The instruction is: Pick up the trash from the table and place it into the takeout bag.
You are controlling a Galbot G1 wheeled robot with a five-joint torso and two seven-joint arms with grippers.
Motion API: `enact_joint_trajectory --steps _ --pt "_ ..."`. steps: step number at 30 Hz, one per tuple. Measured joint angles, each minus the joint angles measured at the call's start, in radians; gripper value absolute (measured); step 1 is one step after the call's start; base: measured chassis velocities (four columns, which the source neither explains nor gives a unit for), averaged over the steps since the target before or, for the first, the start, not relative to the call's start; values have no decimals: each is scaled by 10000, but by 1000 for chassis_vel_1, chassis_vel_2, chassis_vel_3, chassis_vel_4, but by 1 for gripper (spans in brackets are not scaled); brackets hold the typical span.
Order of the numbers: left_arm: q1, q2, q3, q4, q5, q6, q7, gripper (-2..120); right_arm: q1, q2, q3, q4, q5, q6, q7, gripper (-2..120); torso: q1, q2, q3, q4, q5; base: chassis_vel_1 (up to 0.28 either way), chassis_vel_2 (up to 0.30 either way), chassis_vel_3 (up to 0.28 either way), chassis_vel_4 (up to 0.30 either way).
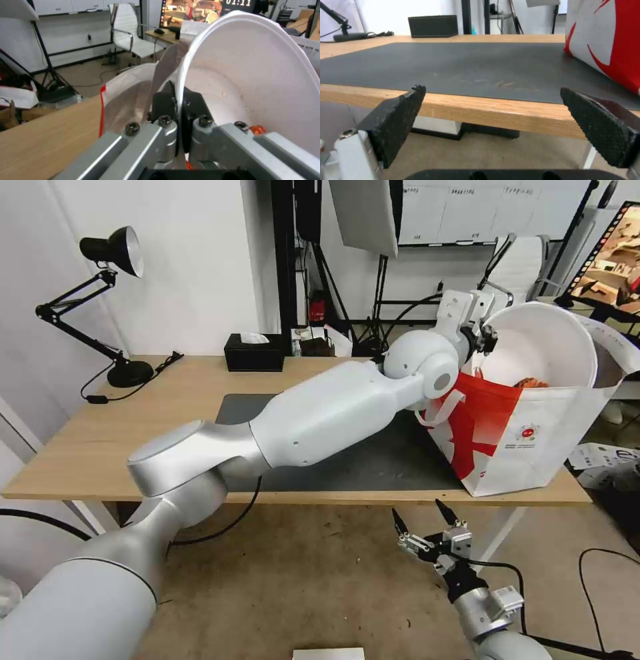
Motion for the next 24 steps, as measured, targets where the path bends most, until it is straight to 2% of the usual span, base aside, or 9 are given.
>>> enact_joint_trajectory --steps 8,11,14,18,20,22,24 --pt "200 13 265 144 58 -5 17 0 0 0 0 0 0 0 0 100 0 0 0 0 0 0 0 0 0" --pt "317 7 390 162 167 -16 -190 0 0 0 0 0 0 0 0 100 0 0 0 0 0 0 0 0 0" --pt "430 -42 408 101 212 -52 -392 16 0 0 0 0 0 0 0 100 0 0 0 0 0 0 0 0 0" --pt "423 -41 379 2 154 -61 -391 25 0 0 0 0 0 0 0 100 -1 0 0 0 0 0 0 0 0" --pt "350 -39 265 -96 30 -65 -382 38 0 0 0 0 0 0 0 100 0 0 0 0 0 0 0 0 0" --pt "315 -31 196 -175 -1 -79 -383 41 0 0 0 0 0 0 0 100 1 0 0 0 0 0 0 0 0" --pt "267 54 73 -470 -44 -129 -402 51 0 0 0 0 0 0 0 100 0 -1 0 -2 0 0 0 0 0"
